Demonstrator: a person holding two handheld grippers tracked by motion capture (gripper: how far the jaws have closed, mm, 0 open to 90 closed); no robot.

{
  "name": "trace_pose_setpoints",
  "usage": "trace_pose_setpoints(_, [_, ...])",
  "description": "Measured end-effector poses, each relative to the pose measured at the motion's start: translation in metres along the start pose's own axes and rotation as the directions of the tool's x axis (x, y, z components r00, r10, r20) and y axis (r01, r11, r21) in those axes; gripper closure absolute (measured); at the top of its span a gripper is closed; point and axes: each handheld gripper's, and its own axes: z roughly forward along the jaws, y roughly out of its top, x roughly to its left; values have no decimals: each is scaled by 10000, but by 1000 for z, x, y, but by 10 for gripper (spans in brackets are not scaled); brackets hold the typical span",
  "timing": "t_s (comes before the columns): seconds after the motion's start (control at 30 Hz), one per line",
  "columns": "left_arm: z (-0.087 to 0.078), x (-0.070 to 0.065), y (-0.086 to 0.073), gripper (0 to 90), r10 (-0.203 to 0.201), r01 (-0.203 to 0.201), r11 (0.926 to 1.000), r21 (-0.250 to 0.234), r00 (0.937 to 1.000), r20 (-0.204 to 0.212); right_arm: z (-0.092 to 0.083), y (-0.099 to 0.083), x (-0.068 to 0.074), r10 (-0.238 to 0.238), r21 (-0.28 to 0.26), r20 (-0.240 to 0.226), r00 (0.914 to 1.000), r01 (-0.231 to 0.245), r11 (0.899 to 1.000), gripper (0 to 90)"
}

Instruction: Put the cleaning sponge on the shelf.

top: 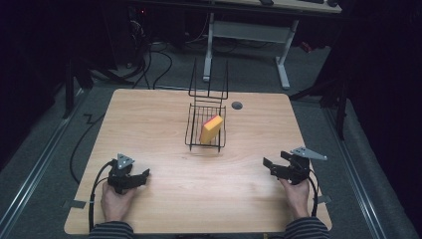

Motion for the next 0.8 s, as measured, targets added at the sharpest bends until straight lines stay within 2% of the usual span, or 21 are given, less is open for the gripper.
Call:
trace_pose_setpoints(0.47, [0, 0, 0, 251, 2, -2, 10000, 1, 10000, -2, 10, -18, -7, -7, 549, 527, 9986, -22, 9985, 149])
trace_pose_setpoints(0.8, [0, 0, 0, 250, 1, -1, 10000, 0, 10000, -1, 17, -29, -9, -297, 1069, 891, 9956, 201, 9941, 150])
